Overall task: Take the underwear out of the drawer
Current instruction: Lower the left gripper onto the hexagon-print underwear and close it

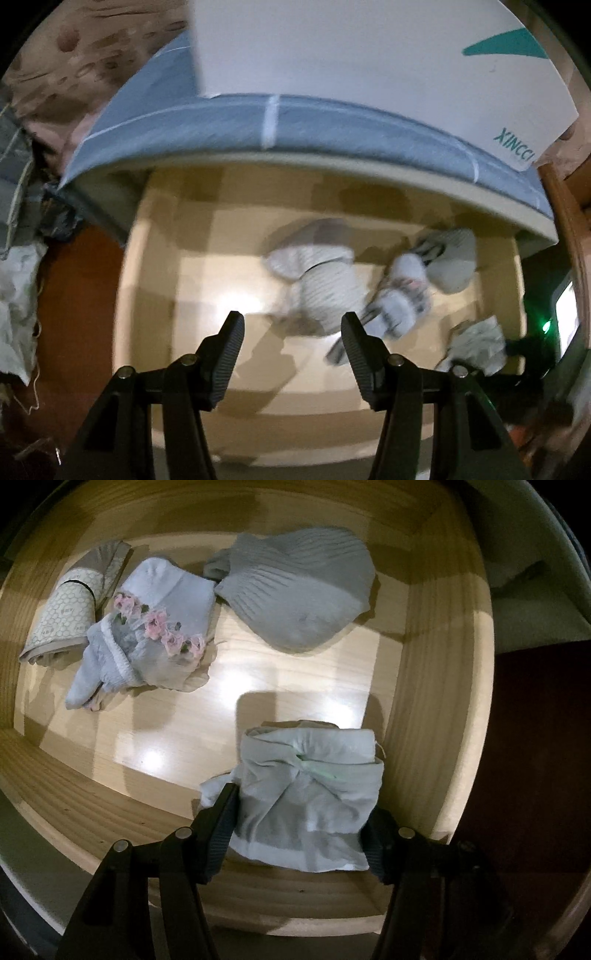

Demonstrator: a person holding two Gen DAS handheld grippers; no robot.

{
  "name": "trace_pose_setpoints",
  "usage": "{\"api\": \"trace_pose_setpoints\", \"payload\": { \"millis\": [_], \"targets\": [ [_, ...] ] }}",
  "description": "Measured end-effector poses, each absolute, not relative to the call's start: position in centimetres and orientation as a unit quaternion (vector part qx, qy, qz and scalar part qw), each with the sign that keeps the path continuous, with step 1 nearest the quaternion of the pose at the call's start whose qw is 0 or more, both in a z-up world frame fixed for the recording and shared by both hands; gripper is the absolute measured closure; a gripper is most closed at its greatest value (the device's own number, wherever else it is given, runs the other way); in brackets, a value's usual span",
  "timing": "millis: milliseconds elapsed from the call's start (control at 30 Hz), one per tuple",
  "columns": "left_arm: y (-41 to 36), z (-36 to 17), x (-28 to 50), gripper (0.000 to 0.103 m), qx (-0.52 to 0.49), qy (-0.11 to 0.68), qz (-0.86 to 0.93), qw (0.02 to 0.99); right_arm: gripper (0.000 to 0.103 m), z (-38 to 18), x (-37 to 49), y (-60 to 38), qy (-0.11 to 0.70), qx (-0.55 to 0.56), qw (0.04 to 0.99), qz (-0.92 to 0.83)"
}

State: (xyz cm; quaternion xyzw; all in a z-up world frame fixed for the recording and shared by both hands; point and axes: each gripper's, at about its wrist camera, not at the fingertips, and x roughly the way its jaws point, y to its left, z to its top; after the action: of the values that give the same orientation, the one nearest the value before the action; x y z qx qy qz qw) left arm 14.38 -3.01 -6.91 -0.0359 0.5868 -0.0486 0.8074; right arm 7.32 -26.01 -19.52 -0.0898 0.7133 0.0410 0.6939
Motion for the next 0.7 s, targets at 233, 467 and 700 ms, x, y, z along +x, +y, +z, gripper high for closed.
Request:
{"api": "trace_pose_setpoints", "payload": {
  "millis": [233,467,700],
  "targets": [
    [-5.5,-9.1,17.3,0.047,-0.016,0.605,-0.049,0.794,0.044,-18.6,7.2,-26.7,0.711,-0.09,0.695,0.046],
    [-6.1,-12.8,19.6,0.046,-0.024,0.646,-0.035,0.762,0.044,-18.9,7.3,-26.6,0.711,-0.091,0.695,0.051],
    [-6.1,-14.1,20.2,0.047,-0.031,0.665,-0.04,0.745,0.043,-19.0,7.2,-26.6,0.71,-0.093,0.696,0.052]
  ]
}}
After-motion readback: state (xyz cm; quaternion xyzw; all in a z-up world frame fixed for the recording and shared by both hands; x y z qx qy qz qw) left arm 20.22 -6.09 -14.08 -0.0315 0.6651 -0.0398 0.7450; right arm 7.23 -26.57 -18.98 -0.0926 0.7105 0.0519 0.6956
